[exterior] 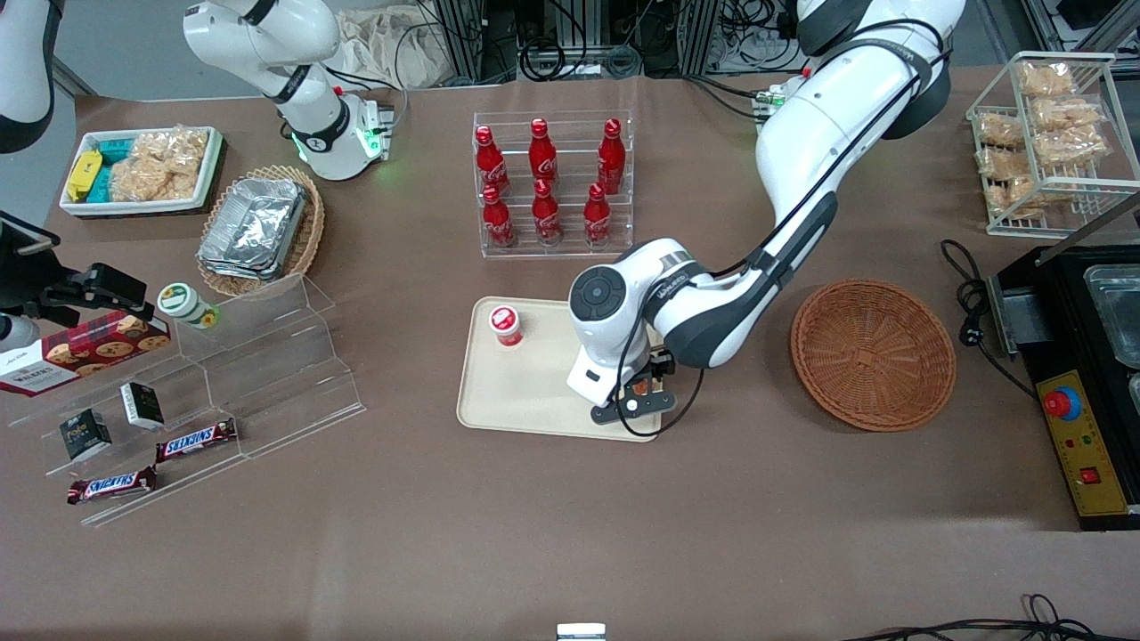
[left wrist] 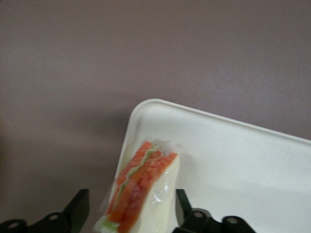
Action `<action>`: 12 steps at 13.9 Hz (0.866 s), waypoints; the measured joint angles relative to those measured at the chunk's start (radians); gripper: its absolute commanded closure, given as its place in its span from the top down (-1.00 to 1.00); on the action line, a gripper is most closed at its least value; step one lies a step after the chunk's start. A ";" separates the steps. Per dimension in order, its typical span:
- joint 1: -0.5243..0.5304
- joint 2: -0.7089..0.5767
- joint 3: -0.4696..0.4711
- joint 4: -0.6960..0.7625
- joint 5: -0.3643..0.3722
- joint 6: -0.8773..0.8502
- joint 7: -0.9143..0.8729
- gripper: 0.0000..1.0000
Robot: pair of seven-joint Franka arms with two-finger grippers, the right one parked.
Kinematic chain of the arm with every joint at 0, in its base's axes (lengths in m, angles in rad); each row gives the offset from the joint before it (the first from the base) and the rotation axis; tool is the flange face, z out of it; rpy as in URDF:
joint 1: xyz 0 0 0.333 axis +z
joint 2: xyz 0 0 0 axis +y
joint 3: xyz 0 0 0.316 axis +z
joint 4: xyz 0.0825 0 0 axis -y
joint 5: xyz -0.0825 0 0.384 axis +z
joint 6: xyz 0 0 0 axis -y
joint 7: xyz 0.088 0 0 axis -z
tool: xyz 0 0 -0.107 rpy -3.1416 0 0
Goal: Place sandwich from basket to tray
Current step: 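Open the left gripper to release the sandwich and raise away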
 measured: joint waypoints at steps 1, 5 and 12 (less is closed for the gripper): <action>0.010 -0.039 0.001 0.011 -0.025 -0.051 -0.004 1.00; 0.125 -0.254 0.001 -0.008 -0.187 -0.190 -0.002 1.00; 0.314 -0.539 0.038 -0.114 -0.403 -0.264 0.156 1.00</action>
